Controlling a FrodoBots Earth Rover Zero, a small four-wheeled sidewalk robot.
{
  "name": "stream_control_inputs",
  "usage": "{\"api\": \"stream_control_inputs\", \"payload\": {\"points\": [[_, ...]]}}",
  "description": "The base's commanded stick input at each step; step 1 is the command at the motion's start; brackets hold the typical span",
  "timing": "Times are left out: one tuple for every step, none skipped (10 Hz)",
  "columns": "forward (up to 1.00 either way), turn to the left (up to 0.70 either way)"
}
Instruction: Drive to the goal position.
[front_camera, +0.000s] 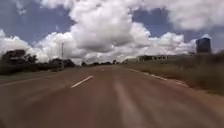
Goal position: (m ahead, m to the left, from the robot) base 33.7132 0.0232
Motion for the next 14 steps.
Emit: {"api": "stream_control_inputs", "payload": {"points": [[1.0,0.0],[1.0,0.0],[1.0,-0.16],[1.0,-0.36],[1.0,-0.36],[1.0,-0.32],[1.0,0.0],[1.0,0.0],[1.0,0.0],[1.0,0.0],[1.0,0.0],[1.0,0.0],[1.0,0.0],[1.0,0.0]]}}
